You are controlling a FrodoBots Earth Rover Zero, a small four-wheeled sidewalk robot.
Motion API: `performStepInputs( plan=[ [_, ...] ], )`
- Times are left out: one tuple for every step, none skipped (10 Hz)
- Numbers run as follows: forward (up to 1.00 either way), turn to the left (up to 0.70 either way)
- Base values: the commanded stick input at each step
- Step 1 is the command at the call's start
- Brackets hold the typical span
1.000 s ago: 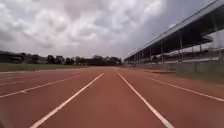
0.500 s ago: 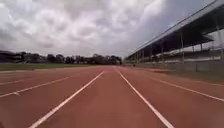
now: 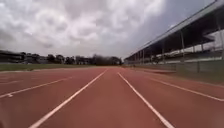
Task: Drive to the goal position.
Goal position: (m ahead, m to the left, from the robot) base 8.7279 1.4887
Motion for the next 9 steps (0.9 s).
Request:
performStepInputs(
  plan=[
    [0.45, 0.0],
    [0.45, 0.0],
    [0.45, 0.0],
    [0.45, 0.0],
    [0.45, 0.0],
    [0.45, 0.0],
    [0.45, 0.0],
    [0.45, 0.0],
    [0.45, 0.0]
  ],
)
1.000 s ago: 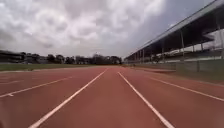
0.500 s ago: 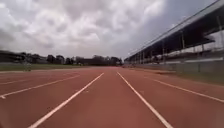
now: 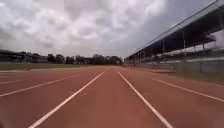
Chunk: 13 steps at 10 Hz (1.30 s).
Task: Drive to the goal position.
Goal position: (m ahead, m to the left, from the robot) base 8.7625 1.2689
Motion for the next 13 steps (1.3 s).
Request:
performStepInputs(
  plan=[
    [0.45, 0.0],
    [0.45, 0.0],
    [0.45, 0.0],
    [0.45, 0.0],
    [0.45, 0.0],
    [0.45, 0.0],
    [0.45, 0.0],
    [0.45, 0.0],
    [0.45, 0.0],
    [0.45, 0.0],
    [0.45, 0.0],
    [0.45, 0.0],
    [0.45, 0.0]
  ],
)
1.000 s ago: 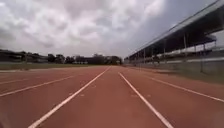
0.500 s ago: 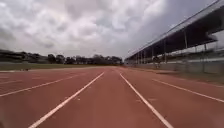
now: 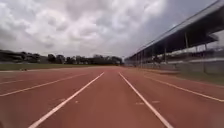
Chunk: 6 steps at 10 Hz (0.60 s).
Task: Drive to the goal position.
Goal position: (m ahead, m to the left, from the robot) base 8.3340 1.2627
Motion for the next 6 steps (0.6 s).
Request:
performStepInputs(
  plan=[
    [0.45, 0.0],
    [0.45, 0.0],
    [0.45, 0.0],
    [0.45, 0.0],
    [0.45, 0.0],
    [0.45, 0.0]
  ],
)
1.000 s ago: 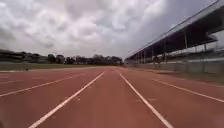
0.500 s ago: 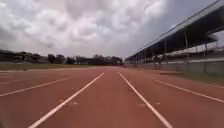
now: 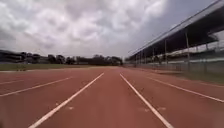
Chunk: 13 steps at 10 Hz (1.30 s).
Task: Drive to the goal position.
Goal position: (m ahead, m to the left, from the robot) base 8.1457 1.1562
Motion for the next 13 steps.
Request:
performStepInputs(
  plan=[
    [0.45, 0.0],
    [0.45, 0.0],
    [0.45, 0.0],
    [0.45, 0.0],
    [0.45, 0.0],
    [0.45, 0.0],
    [0.45, 0.0],
    [0.45, 0.0],
    [0.45, 0.0],
    [0.45, 0.0],
    [0.45, 0.0],
    [0.45, 0.0],
    [0.45, 0.0]
  ],
)
